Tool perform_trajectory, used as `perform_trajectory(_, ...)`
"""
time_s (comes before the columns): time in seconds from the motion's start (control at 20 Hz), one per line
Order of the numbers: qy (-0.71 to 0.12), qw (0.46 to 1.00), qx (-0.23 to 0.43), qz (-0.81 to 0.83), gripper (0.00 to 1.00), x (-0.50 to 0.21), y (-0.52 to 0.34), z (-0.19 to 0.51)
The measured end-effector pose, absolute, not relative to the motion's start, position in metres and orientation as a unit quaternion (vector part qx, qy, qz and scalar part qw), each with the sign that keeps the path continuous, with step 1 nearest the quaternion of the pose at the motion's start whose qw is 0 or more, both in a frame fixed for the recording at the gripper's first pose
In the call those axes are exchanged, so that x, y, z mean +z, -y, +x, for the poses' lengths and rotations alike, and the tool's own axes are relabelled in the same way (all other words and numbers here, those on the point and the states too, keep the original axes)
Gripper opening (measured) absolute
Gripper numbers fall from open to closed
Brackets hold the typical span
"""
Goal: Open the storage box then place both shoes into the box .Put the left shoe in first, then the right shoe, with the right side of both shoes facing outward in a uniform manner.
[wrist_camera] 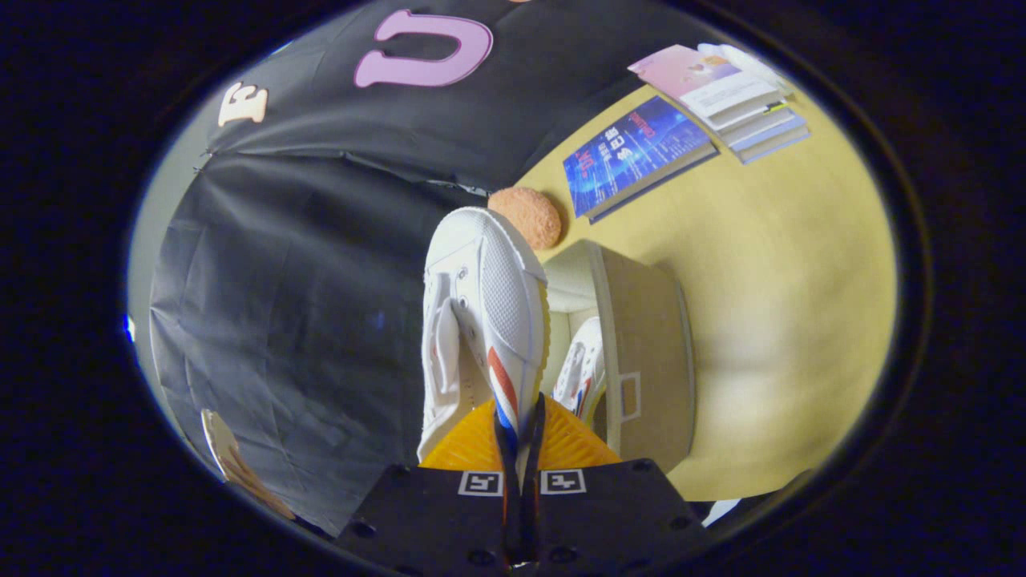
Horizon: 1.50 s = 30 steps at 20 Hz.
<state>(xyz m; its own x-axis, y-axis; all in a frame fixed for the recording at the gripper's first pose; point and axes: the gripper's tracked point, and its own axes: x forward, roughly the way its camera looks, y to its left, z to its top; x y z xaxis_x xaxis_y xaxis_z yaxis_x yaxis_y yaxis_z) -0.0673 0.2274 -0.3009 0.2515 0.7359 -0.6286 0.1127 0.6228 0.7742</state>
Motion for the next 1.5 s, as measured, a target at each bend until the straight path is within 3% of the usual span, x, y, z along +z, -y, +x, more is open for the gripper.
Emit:
perform_trajectory(0.55, -0.597, 0.736, 0.149, 0.282, 0.05, -0.351, -0.237, -0.099)
perform_trajectory(1.1, -0.574, 0.740, 0.144, 0.321, 0.39, -0.334, -0.246, -0.090)
perform_trajectory(1.5, -0.543, 0.760, 0.133, 0.332, 0.39, -0.319, -0.216, -0.067)
